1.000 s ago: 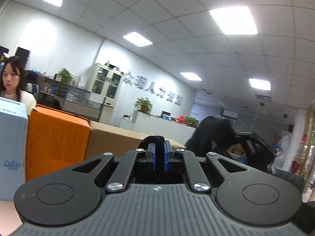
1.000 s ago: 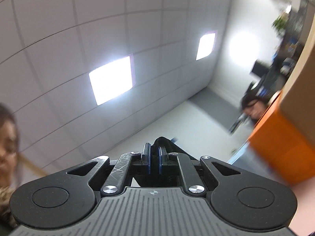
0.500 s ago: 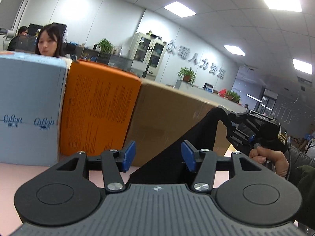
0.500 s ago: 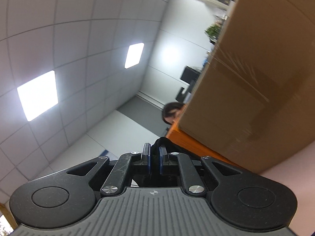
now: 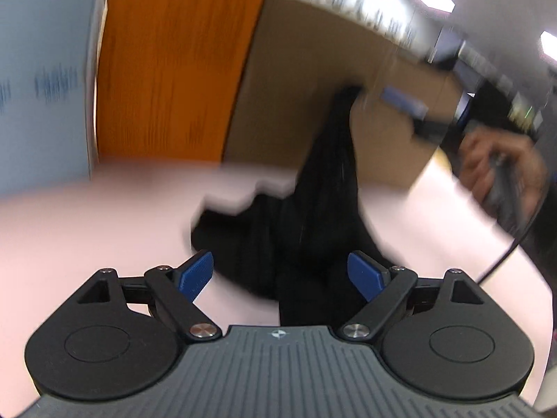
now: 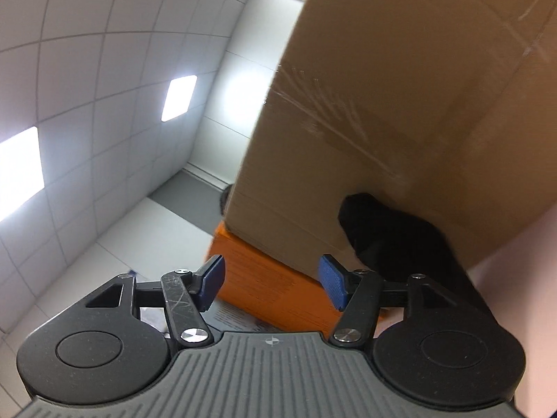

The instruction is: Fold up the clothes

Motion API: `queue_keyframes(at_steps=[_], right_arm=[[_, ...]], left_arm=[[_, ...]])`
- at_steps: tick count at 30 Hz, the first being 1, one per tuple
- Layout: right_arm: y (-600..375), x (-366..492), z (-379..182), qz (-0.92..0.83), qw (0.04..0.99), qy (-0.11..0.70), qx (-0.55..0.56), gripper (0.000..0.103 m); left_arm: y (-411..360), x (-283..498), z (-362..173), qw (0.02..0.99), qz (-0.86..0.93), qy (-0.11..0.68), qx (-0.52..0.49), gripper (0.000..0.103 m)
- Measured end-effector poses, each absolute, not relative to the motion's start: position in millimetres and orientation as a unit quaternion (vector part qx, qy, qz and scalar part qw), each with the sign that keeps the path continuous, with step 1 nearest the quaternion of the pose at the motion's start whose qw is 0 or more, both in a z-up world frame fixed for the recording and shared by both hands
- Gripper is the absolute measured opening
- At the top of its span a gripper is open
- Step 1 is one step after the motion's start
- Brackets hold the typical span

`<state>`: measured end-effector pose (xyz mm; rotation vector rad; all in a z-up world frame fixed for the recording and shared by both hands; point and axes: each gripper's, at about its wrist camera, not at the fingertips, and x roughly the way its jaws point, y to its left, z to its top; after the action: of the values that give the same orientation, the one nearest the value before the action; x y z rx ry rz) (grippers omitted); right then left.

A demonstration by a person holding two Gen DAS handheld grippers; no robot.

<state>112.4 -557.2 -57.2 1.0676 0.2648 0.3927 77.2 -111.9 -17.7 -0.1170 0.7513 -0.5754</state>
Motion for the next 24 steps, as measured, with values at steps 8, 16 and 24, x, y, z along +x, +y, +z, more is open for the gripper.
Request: queue_keyframes(at_steps=[8,16,24], right_arm=[[-540.0,31.2,-97.3,0.135,0.854,0.181,0.468,0.081],[-510.9,-49.8,-149.3,0.046,0.859,0.265,0.435,0.084],[-512.4,-54.8,-136.7,0.068,0.859,0.232,0.451,0.087]], left_arm=[[-134.9,82.8,-69.2,0.859,-0.269,0.425,-0.096,0.076],[-140.1,60.7,-48.6,0.863,-0.352,0.358,-0.063,0.007],[-115.4,11.7,15.6,0.858,-0.430,0.278,-0.044,0.003]])
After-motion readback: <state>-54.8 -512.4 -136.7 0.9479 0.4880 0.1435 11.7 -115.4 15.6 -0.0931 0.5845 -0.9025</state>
